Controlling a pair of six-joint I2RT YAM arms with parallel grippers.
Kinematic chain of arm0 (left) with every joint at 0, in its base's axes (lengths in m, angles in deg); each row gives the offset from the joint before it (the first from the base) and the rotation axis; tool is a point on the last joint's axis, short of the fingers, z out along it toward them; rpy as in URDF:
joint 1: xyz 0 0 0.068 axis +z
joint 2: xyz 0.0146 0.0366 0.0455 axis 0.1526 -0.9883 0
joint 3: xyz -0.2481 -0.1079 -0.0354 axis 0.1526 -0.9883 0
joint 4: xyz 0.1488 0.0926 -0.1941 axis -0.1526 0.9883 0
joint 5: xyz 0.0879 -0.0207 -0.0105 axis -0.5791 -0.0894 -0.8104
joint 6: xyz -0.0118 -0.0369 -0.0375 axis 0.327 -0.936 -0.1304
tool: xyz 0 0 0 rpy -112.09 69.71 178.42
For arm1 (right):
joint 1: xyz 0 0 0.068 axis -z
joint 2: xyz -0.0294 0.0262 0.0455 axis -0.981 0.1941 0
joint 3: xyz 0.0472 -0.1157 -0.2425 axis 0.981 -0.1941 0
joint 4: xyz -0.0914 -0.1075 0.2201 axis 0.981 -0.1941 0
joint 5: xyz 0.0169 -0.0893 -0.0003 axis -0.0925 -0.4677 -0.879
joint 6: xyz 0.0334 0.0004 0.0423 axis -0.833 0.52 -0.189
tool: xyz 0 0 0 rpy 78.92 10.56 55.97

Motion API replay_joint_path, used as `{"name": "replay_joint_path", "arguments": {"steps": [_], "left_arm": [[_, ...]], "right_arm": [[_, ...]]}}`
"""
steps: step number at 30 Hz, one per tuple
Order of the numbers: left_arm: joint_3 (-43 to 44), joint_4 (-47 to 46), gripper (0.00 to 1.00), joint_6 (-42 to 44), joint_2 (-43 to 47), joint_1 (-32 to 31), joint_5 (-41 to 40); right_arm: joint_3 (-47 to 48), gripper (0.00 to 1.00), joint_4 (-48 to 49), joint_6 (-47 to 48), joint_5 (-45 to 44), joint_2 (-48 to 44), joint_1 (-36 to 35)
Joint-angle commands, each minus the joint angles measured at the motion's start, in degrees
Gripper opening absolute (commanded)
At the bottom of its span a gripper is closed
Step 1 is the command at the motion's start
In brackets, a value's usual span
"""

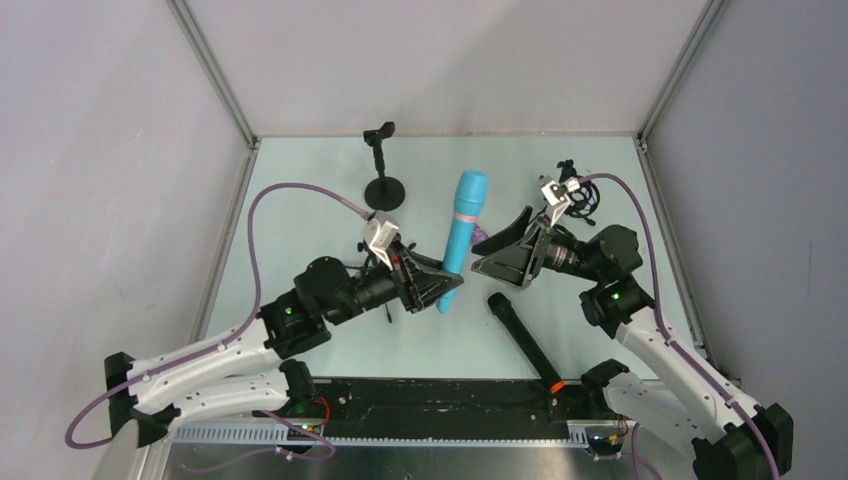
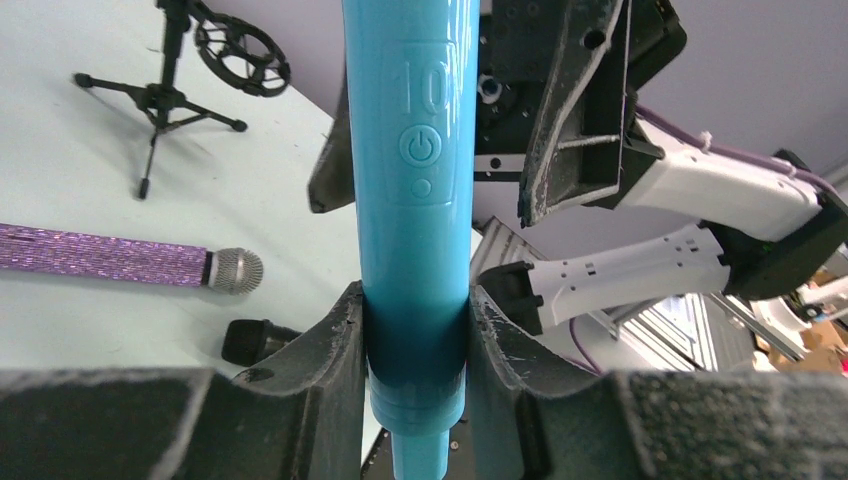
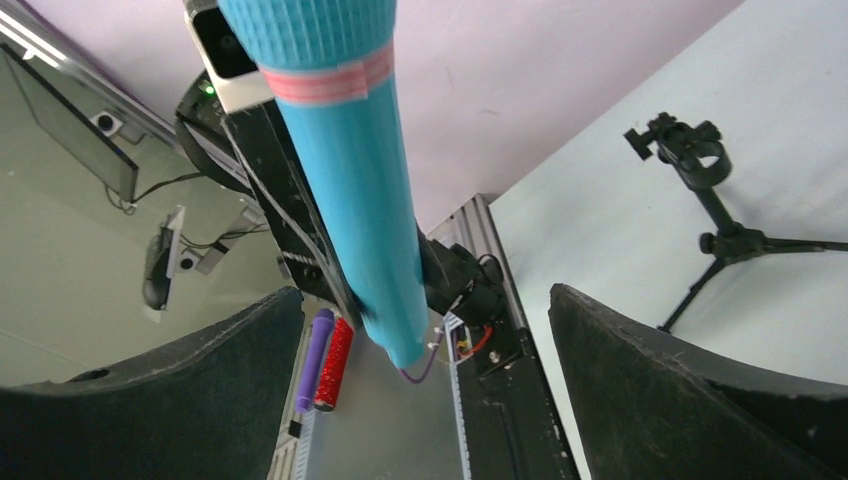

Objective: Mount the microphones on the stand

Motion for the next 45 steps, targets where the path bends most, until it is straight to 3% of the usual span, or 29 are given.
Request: {"name": "replay_joint_path", "arguments": {"steps": [1,19,25,29,33,37,39,41,43,45], "left_arm": [[-0.25,-5.55,0.0,-1.73,-1.69,0.22,5.3],[-2.76,-8.06,0.0,-5.73,-5.4,0.2,8.52],[-3.63,-8.8,0.0,-6.28,-5.58,0.18,8.34],[-3.94,-8.95,0.0,-6.45,-5.58,0.2,7.92],[-4.59,-9.05,0.0,-6.66,-5.4,0.2,5.9],[-5.47,-9.04,0.02,-7.31,-5.2,0.21,3.4],[-5.94,-9.01,0.06,-7.72,-4.94,0.25,1.72],[-6.48,-8.99,0.18,-8.22,-4.56,0.29,-0.15],[-7.03,-9.0,0.45,-8.6,-4.19,0.27,-2.44],[-7.64,-9.03,0.78,-9.02,-4.0,0.33,-4.99]], "right_arm": [[1.53,0.94,8.25,-3.11,1.33,1.18,-0.96],[1.53,0.84,8.99,-2.9,1.29,1.23,-1.68],[1.53,0.76,10.13,-3.46,1.71,2.02,-2.06],[1.53,0.57,9.45,-3.06,2.23,2.28,-2.42],[1.53,0.29,7.12,-1.17,1.57,1.57,-2.63],[1.53,0.11,3.7,1.46,-0.08,0.36,-2.81],[1.53,0.06,2.3,2.43,-0.81,-0.06,-2.79],[1.53,0.01,0.57,3.54,-1.6,-0.45,-2.93],[1.53,0.0,-1.07,4.88,-3.06,-0.69,-3.05],[1.49,0.0,-3.04,6.2,-4.62,-0.92,-3.06]]}}
